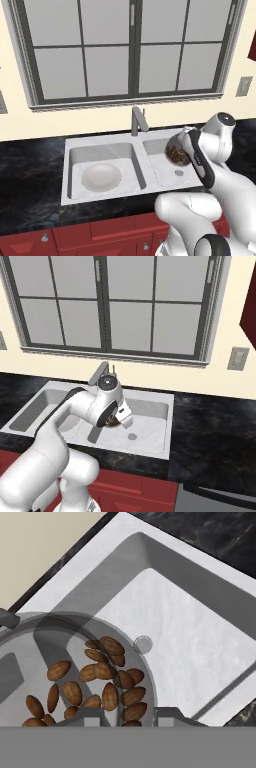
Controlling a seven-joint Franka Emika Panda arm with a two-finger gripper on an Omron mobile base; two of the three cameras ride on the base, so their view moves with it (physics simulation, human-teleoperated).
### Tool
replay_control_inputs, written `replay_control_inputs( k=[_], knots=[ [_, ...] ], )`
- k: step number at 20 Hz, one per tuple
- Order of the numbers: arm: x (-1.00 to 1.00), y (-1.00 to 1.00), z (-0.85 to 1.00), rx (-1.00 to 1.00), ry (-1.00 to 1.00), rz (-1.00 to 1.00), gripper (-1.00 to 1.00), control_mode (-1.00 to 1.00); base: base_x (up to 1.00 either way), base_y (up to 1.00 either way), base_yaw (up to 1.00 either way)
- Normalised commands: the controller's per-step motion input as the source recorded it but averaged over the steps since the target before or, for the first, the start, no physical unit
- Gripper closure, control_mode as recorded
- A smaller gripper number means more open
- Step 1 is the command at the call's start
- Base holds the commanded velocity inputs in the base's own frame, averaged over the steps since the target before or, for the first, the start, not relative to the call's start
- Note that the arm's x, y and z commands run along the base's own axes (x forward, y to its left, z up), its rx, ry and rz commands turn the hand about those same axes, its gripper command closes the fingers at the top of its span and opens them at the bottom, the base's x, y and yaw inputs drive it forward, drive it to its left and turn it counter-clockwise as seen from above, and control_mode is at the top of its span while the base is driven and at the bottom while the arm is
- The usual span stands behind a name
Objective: Pick the cup and jar and place them in the sink. Then turn on the water.
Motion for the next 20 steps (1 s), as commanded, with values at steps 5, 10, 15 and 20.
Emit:
replay_control_inputs(
  k=[5,10,15,20],
  knots=[
    [0.31,0.00,-0.26,0.00,0.00,0.00,1.00,-1.00,0.00,0.00,0.00],
    [0.29,0.00,-0.25,0.00,0.00,0.00,1.00,-1.00,0.00,0.00,0.00],
    [0.24,0.00,-0.24,0.00,0.00,0.00,1.00,-1.00,0.00,0.00,0.00],
    [0.26,0.00,-0.26,0.00,0.00,0.00,1.00,-1.00,0.00,0.00,0.00]
  ],
)
